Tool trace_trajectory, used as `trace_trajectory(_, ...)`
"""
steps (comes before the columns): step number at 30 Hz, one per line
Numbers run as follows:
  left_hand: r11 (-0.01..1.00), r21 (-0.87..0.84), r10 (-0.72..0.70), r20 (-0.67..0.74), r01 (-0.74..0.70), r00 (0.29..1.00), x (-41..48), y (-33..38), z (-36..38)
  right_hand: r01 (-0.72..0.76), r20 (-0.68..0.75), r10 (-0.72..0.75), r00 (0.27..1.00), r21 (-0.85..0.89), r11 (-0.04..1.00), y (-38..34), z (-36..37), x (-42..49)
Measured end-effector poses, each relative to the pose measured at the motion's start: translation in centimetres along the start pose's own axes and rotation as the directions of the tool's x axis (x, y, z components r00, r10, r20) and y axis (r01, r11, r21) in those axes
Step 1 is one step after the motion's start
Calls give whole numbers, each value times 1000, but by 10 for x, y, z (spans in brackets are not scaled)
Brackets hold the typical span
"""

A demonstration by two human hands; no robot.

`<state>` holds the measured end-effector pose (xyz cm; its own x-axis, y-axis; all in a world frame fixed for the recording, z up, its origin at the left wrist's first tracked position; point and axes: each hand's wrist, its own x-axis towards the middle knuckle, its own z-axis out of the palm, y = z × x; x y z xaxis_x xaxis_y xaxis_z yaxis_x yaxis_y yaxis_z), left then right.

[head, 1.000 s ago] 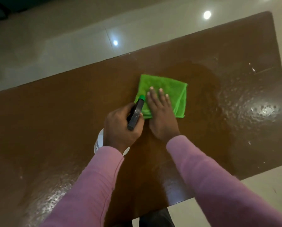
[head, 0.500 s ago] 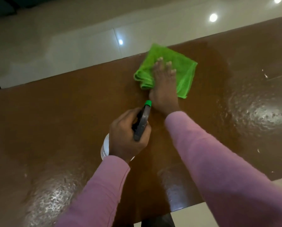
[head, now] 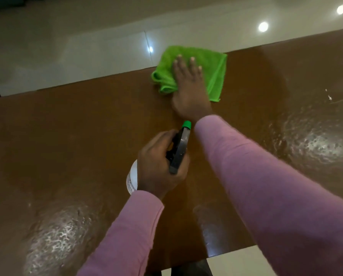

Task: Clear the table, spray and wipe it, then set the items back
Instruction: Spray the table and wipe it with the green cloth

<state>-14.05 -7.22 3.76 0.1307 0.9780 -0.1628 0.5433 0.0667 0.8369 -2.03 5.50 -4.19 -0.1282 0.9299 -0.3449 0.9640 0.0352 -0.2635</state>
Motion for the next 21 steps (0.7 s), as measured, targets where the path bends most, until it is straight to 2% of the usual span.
trace_trajectory(2, 1000, 1, -13, -30, 13, 999, 1, 0, -4, 286, 111, -277, 954, -69, 956, -28, 14, -11)
trace_trajectory(4, 999, -19, -27, -77, 26, 997, 2, 0, -8, 410, 135, -395, 909, -101, 907, -7, 12, -16)
trace_trajectory(5, 999, -33, -35, -89, 32, 995, 2, 0, -9, 374, 99, -366, 926, -91, 923, 15, 7, -18)
trace_trajectory(6, 998, -49, -44, -93, 40, 995, 2, 0, -9, 276, 41, -274, 961, -68, 959, 39, 2, -20)
trace_trajectory(8, 994, -95, -55, -88, 47, 995, -2, -1, -9, -40, -79, 40, 996, 5, 999, 91, -12, -25)
trace_trajectory(10, 992, -121, -48, -75, 39, 996, -5, -1, -9, -286, -106, 294, 950, 80, 955, 118, -24, -25)
trace_trajectory(12, 994, -110, -25, -66, 17, 997, -7, 0, -7, -334, -94, 343, 935, 95, 938, 97, -19, -24)
trace_trajectory(14, 997, -75, -14, -68, 9, 998, -9, 1, -5, -202, -83, 207, 975, 65, 977, 53, 3, -35)
trace_trajectory(16, 999, -46, -19, -88, 15, 996, -8, 1, -7, 94, -53, -93, 994, 15, 995, 2, 35, -61)
trace_trajectory(18, 999, -37, -18, -109, 15, 994, -7, -1, -10, 386, 27, -385, 923, -20, 922, -23, 57, -94)
trace_trajectory(20, 998, -58, -41, -119, 34, 992, -7, -3, -13, 501, 63, -498, 865, -32, 865, 1, 54, -107)
trace_trajectory(21, 996, -71, -55, -124, 46, 991, -6, -3, -14, 465, 53, -463, 885, -36, 885, 23, 45, -108)
